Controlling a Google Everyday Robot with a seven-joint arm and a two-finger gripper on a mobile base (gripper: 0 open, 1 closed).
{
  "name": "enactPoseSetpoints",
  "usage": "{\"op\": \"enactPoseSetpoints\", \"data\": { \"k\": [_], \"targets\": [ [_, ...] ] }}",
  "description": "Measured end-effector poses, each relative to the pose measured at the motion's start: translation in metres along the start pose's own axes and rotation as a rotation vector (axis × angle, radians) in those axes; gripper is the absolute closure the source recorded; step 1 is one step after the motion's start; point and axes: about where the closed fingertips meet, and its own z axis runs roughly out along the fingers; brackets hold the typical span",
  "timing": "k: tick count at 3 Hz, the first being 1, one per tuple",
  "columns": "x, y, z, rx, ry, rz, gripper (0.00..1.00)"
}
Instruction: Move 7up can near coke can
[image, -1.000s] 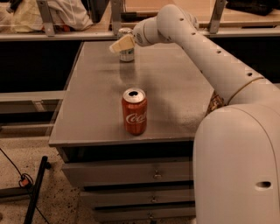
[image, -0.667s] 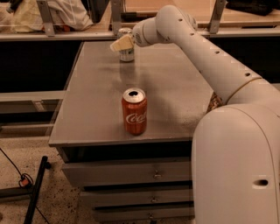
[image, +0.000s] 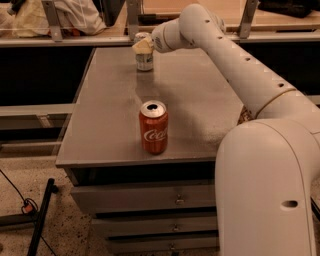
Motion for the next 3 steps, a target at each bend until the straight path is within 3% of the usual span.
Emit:
{"op": "enactPoseSetpoints", "data": {
  "k": [1, 2, 3],
  "targets": [
    [0.0, -0.005, -0.019, -0.012, 0.022, 0.001, 0.87],
    [-0.002, -0.003, -0.056, -0.025, 0.045, -0.004, 1.0],
    [0.002, 0.009, -0.098, -0.063, 0.06, 0.009, 1.0]
  ]
}}
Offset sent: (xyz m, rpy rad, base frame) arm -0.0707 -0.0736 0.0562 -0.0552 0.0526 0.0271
